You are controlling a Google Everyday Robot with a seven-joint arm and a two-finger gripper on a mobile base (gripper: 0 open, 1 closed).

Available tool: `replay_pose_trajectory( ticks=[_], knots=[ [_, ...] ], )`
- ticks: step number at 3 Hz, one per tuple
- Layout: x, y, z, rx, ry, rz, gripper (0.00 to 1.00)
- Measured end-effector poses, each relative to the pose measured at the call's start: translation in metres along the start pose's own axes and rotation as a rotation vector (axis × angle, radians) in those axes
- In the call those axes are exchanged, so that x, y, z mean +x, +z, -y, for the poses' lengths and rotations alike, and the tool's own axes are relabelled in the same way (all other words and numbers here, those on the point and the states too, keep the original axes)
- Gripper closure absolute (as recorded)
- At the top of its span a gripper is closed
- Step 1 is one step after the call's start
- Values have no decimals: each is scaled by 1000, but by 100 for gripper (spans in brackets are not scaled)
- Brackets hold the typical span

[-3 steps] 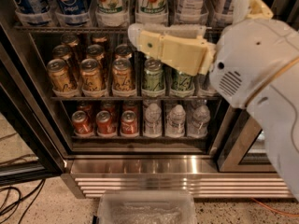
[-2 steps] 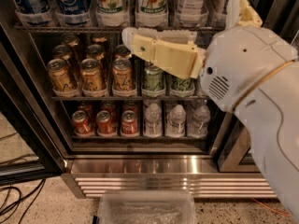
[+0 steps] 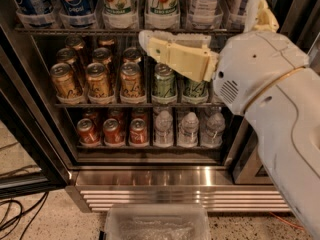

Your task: Pick blue plastic bottle from top shelf of fridge

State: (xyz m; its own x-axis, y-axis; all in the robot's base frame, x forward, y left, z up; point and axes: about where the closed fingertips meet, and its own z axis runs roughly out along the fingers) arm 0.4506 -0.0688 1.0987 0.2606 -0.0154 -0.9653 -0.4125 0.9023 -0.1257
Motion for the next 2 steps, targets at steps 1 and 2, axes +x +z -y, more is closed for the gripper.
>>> replay_pose_trajectory(
  ticks=[1, 2],
  knots=[
    [19, 14, 1, -25, -38, -4, 0],
    [19, 15, 0, -25, -39, -5, 0]
  ],
)
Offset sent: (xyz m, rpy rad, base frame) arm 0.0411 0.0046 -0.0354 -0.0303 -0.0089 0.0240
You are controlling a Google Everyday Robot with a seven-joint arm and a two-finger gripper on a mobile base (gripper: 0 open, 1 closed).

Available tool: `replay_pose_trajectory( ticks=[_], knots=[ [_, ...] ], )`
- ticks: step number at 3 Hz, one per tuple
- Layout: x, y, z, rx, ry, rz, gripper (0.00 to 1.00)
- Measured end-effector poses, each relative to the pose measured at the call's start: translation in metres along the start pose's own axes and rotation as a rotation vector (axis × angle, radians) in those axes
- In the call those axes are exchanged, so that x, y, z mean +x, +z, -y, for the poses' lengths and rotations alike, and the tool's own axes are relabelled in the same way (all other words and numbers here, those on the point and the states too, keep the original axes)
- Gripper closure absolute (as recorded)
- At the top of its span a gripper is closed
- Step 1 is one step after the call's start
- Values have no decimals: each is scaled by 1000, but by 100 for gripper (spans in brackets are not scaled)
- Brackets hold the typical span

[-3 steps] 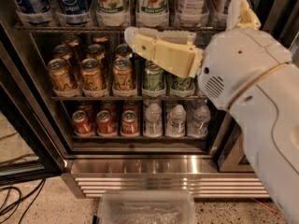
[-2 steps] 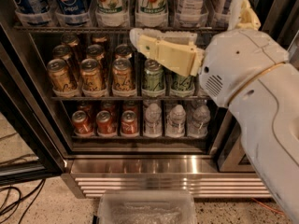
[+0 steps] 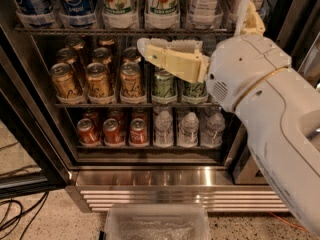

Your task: Pick blue plastic bottle from top shelf of fridge

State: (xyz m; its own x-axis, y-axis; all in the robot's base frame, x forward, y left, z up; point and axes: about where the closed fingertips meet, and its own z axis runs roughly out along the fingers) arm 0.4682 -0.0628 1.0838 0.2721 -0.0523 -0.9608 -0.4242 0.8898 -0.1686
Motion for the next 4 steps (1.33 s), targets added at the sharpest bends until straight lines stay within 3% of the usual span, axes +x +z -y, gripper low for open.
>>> replay_pose_trajectory(
  ticks=[1, 2, 4],
  knots=[
    [6, 4, 5, 2, -11, 2, 0],
    [11, 11, 11, 4, -18, 23, 18],
    [24, 26, 16, 15, -28, 59, 14]
  ],
)
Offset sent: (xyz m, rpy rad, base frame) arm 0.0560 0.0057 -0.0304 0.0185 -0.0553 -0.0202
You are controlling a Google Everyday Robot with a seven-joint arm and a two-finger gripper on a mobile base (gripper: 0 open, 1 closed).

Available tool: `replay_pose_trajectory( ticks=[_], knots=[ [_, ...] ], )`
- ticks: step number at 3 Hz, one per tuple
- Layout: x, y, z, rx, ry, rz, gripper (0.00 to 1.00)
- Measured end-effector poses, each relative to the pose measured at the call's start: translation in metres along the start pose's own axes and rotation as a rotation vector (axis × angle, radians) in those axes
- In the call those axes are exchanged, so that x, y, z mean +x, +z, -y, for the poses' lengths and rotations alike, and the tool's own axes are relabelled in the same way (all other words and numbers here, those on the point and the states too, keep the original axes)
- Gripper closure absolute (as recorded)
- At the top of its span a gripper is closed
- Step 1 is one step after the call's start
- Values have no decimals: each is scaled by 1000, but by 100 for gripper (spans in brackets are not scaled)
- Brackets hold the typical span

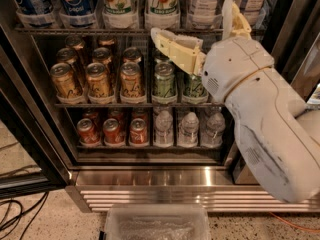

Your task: Pick blue plastic bottle from top shelf of fridge

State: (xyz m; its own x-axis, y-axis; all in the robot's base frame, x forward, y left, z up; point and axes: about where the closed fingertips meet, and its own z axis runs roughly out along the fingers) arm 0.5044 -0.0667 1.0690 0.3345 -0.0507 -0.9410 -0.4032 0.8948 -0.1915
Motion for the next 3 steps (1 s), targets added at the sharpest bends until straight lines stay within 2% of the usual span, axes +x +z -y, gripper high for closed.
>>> replay_pose_trajectory(
  ticks=[1, 2, 3],
  knots=[
    [9, 9, 7, 21, -17, 8, 15],
    [15, 20, 11, 34, -43, 22, 23],
    [16, 33, 11, 39, -103, 53, 36]
  ],
)
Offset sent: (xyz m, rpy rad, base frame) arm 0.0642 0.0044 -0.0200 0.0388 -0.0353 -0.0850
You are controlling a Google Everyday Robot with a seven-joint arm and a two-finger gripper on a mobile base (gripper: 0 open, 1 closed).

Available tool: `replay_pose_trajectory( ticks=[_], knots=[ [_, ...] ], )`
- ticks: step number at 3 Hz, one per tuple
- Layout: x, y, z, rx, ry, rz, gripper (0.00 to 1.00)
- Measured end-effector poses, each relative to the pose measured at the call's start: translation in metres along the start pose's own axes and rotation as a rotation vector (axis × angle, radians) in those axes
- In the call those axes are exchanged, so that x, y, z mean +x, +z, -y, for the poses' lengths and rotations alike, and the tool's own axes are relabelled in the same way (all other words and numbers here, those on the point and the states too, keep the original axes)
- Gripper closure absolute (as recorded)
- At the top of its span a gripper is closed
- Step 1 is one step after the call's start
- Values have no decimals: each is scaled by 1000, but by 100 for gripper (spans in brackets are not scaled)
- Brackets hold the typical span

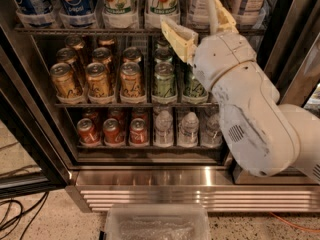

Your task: Pick blue plastic bottle from top shelf of fridge

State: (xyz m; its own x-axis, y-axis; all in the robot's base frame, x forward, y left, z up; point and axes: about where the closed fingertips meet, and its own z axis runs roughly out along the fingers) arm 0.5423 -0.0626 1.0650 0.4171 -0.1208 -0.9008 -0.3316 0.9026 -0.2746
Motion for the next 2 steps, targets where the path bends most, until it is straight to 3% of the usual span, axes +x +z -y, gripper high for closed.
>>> replay_pose_trajectory(
  ticks=[2],
  knots=[
    [-9, 14, -3, 13, -131, 77, 37]
  ],
)
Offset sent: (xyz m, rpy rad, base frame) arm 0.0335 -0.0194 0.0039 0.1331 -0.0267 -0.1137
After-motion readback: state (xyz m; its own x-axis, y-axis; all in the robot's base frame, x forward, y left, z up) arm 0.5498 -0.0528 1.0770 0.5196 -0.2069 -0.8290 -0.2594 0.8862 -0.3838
